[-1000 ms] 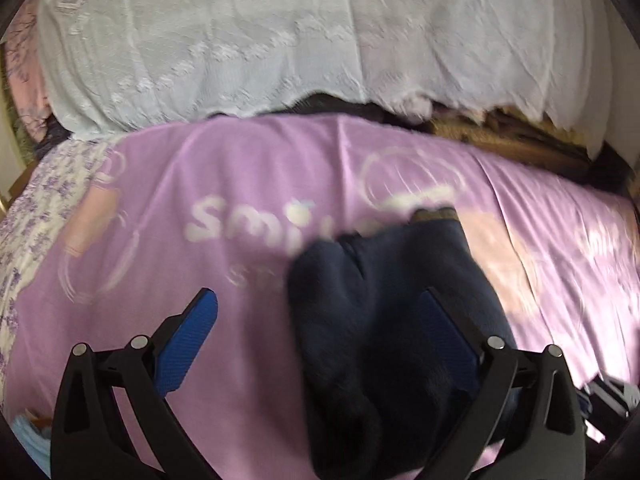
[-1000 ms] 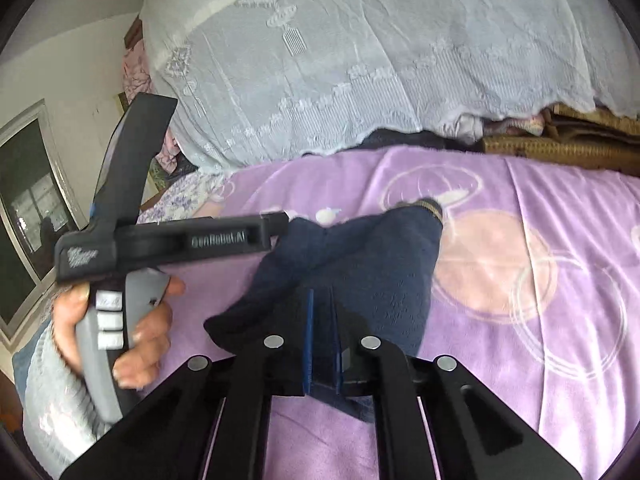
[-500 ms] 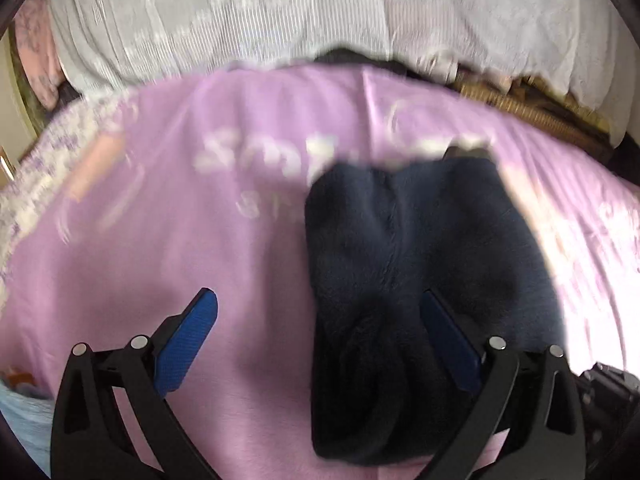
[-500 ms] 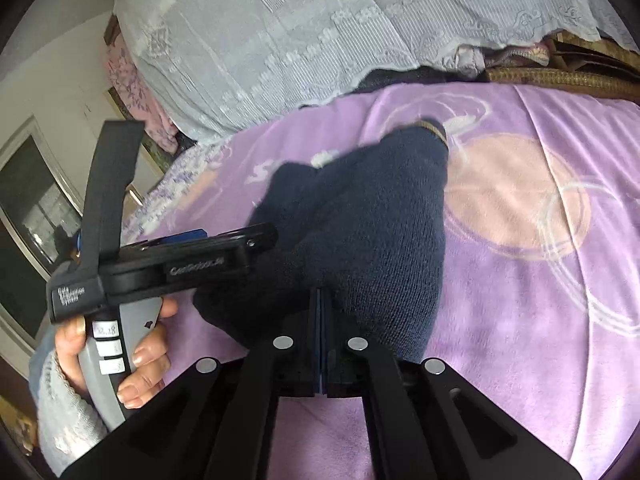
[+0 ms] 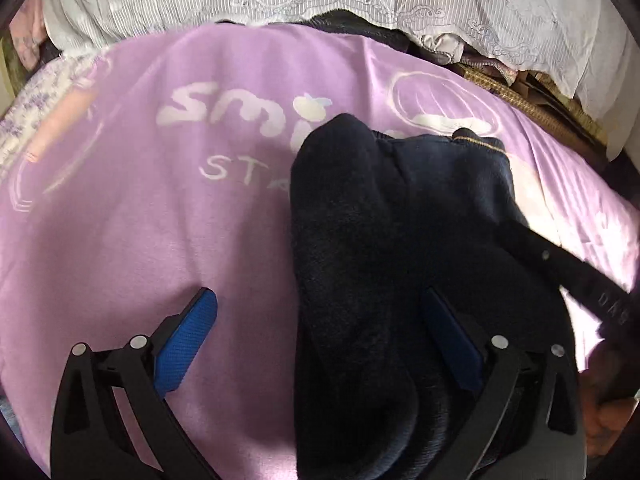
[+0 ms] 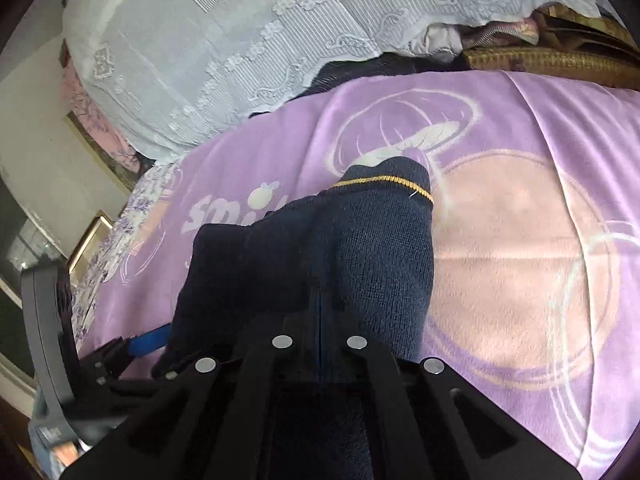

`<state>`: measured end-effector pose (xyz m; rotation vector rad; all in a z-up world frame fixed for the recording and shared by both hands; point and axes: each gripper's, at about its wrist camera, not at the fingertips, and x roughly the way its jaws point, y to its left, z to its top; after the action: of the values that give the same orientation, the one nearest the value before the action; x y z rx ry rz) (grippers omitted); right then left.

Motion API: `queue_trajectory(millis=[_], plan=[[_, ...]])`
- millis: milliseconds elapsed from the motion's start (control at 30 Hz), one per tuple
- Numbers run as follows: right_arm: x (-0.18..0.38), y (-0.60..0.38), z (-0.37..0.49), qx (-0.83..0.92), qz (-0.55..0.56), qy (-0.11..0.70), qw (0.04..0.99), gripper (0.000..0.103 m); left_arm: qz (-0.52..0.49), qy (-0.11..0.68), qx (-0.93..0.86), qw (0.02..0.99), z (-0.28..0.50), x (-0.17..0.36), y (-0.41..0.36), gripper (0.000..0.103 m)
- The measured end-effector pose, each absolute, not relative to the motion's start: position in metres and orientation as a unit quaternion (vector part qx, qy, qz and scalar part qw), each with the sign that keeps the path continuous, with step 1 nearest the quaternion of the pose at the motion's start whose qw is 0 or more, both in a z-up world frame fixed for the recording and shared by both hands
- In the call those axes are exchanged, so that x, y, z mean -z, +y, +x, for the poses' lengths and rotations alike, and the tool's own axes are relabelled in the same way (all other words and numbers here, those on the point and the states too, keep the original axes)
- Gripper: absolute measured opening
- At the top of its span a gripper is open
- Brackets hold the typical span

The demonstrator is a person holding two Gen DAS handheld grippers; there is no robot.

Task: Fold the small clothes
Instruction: 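Grasp the folded navy cardigan with both grippers from its sides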

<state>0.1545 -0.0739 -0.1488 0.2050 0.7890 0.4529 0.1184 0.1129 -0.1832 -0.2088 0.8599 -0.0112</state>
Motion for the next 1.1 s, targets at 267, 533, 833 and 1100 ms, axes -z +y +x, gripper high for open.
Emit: queue_trajectory(millis=[267,533,833,1100], plan=[[0.126,-0.076,0.116,-0.221,0.075,0.328,0.915,0.005,-0.128,0.381,-0.001,0.916,0.094,0.160,0.125,0.099],[0.139,-0.078,0.063,-0.230,0.031,0.322,0.918,0.004,-0.080,0.414,-0.013,0.907,0.103,0.179,0.100,0.099],[0.136,-0.094,0.054,-0.230,0.064,0.323,0.916,0.016,-0.128,0.394,0.013,0.910,0.070,0.168,0.109,0.098],[0.131,-0.120,0.054,-0.233,0.126,0.318,0.910,0.041,-0.219,0.403,0.064,0.886,0.064,0.180,0.132,0.098]])
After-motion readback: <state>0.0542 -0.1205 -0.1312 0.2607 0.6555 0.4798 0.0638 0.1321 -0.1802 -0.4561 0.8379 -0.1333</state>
